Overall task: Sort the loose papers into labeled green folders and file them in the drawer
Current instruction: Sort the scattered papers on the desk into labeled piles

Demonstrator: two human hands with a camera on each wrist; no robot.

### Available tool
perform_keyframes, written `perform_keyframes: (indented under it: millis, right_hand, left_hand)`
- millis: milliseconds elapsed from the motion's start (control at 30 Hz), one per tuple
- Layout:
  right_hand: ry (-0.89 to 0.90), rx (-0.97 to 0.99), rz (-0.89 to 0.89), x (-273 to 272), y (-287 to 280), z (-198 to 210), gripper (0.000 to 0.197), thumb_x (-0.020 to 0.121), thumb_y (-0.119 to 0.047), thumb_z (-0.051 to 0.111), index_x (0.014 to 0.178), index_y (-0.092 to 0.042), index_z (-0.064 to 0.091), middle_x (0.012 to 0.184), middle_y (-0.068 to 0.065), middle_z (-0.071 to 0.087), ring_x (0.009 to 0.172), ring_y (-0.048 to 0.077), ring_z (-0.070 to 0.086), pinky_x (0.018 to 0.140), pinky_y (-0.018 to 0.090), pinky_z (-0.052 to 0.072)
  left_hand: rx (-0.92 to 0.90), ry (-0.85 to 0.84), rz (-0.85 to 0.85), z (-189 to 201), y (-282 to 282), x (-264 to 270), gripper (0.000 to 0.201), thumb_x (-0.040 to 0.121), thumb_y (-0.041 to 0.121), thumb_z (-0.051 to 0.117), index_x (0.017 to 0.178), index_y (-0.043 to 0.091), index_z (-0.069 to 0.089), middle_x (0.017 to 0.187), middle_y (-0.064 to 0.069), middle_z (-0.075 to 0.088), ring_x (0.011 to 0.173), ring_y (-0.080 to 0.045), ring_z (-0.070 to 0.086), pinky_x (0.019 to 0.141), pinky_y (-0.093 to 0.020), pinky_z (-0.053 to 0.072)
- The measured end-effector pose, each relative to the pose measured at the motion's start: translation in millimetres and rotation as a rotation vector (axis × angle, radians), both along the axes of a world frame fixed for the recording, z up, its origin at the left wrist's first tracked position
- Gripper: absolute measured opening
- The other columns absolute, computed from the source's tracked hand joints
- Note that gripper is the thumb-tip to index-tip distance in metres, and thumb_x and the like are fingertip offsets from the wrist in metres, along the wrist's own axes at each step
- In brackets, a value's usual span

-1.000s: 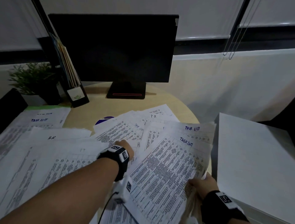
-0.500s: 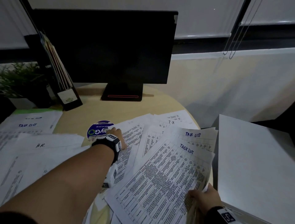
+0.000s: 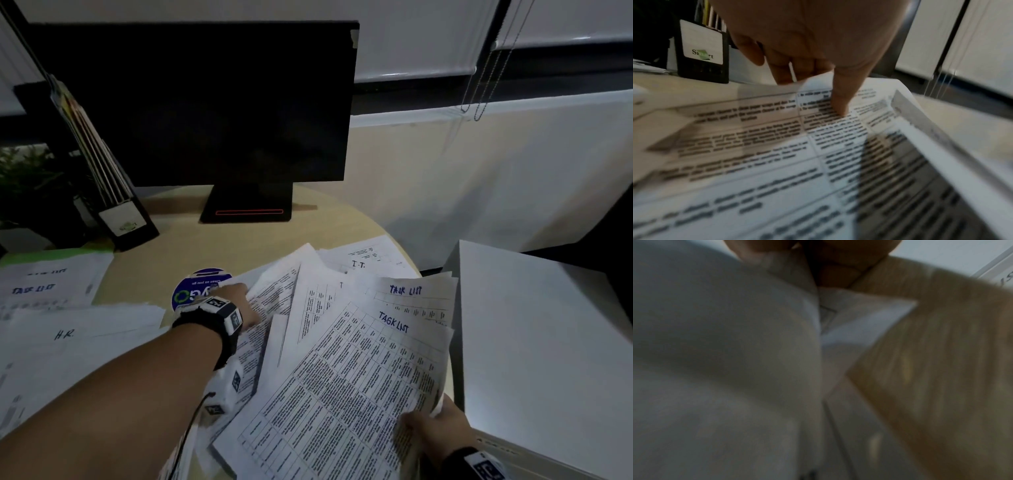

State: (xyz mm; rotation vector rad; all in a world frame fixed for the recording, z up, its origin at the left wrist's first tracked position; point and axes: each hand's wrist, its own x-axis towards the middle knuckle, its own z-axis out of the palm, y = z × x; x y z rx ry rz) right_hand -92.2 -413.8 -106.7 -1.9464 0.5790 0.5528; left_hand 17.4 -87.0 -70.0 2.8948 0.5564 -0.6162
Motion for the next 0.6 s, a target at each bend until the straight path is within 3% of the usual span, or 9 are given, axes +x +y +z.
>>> perform_keyframes:
  millis: [133, 233, 333, 400, 467, 600]
  right_hand:
    - [-0.006, 0.004, -0.027, -0.6, 1.2, 2.4, 0.027, 0.081, -0.004, 0.064, 0.075, -0.025, 0.049, 0.080, 0.001, 0.056, 0.088, 0.026, 0.054, 0.089, 0.035, 0.046]
    - [-0.015, -0.012, -0.035, -1.7, 4.7, 1.6, 0.027, 0.079, -0.007, 0.066, 0.074, -0.027, 0.048, 0.088, 0.005, 0.057, 0.091, 0.027, 0.055, 0.092, 0.036, 0.047]
    - [-0.020, 0.011, -0.066, -2.4, 3.4, 0.3, 0.027, 0.078, -0.004, 0.066, 0.074, -0.025, 0.051, 0.081, 0.002, 0.058, 0.089, 0.027, 0.056, 0.086, 0.033, 0.047]
    - [-0.009, 0.013, -0.075, -2.5, 2.8, -0.1, 0.026, 0.077, -0.002, 0.067, 0.075, -0.023, 0.052, 0.077, 0.000, 0.058, 0.088, 0.028, 0.057, 0.087, 0.034, 0.048]
    - [0.000, 0.005, -0.063, -4.2, 3.8, 0.8, 0.025, 0.076, -0.003, 0.068, 0.077, -0.023, 0.053, 0.084, 0.005, 0.060, 0.091, 0.029, 0.060, 0.091, 0.039, 0.050]
    - [-0.018, -0.016, 0.012, -8.9, 3.2, 1.0, 0.021, 0.079, -0.007, 0.068, 0.093, -0.019, 0.056, 0.099, 0.011, 0.063, 0.099, 0.032, 0.061, 0.093, 0.044, 0.049]
  left_hand:
    - [-0.223, -0.318, 0.123, 36.3, -3.6, 3.4, 0.021, 0.094, 0.030, 0.055, 0.107, 0.014, 0.054, 0.112, -0.009, 0.062, 0.090, -0.027, 0.058, 0.077, -0.030, 0.046]
    - [-0.310, -0.566, 0.214, 65.8, 0.4, -0.7, 0.021, 0.094, 0.030, 0.056, 0.107, 0.014, 0.058, 0.104, -0.008, 0.065, 0.089, -0.029, 0.061, 0.080, -0.035, 0.051]
    - [-0.370, -0.754, 0.199, 99.5, -0.2, -17.9, 0.026, 0.096, 0.033, 0.051, 0.114, 0.015, 0.056, 0.101, -0.005, 0.064, 0.091, -0.027, 0.062, 0.081, -0.037, 0.052]
    - [-0.400, -0.880, 0.107, 118.6, -6.2, -32.8, 0.024, 0.096, 0.030, 0.051, 0.114, 0.014, 0.055, 0.096, 0.002, 0.061, 0.087, -0.020, 0.061, 0.077, -0.033, 0.050]
    - [-0.489, -0.954, 0.030, 134.7, -15.4, -49.7, 0.021, 0.096, 0.026, 0.053, 0.113, 0.015, 0.056, 0.094, 0.008, 0.060, 0.086, -0.013, 0.060, 0.077, -0.029, 0.048]
    - [-0.848, -0.975, 0.045, 155.4, -30.7, -78.8, 0.013, 0.094, 0.017, 0.055, 0.102, 0.027, 0.058, 0.091, 0.017, 0.065, 0.076, 0.012, 0.062, 0.062, -0.008, 0.049]
